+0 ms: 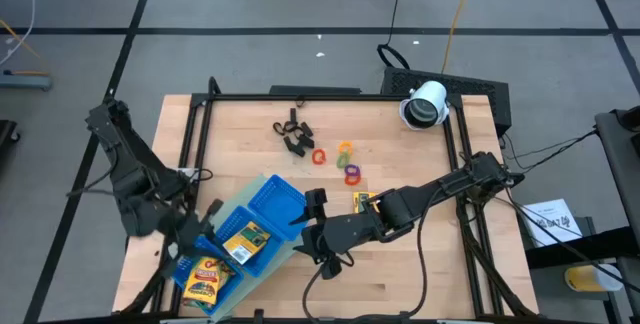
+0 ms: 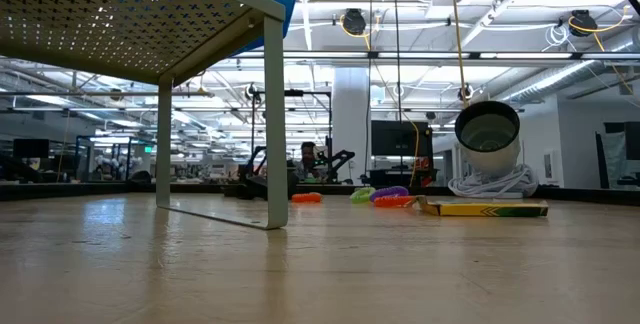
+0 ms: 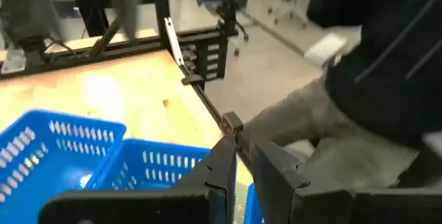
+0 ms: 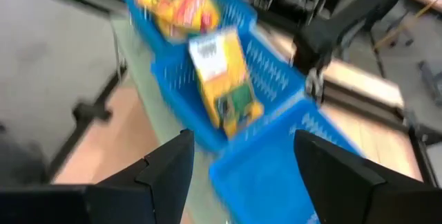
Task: Pick & Place Office Desk Supplies
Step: Put the yellow crayon box into the bottom blue basket on the shelf
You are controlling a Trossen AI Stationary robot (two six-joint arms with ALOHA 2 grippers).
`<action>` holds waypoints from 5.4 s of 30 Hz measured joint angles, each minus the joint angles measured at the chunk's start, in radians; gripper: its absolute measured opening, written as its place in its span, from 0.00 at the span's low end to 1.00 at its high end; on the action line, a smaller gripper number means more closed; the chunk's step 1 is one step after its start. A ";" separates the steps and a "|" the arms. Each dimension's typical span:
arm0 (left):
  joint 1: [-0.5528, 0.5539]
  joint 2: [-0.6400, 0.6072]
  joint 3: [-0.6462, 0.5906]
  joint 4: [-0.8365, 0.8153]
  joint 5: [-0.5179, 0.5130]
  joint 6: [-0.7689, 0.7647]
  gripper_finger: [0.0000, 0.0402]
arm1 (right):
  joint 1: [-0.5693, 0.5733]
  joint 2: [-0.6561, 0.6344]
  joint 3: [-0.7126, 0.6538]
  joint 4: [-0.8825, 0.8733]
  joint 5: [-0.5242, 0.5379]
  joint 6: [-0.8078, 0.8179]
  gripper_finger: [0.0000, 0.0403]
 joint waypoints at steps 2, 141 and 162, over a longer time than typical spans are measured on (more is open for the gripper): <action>-0.003 0.082 0.078 -0.047 -0.003 -0.006 0.13 | -0.001 -0.007 -0.002 -0.053 0.000 0.007 0.59; -0.170 0.327 0.740 -0.906 0.152 -0.934 0.02 | -0.012 -0.126 -0.001 -0.400 0.101 0.228 0.53; -0.212 0.420 0.740 -0.905 0.063 -0.884 0.10 | -0.012 -0.126 -0.001 -0.400 0.049 0.217 0.53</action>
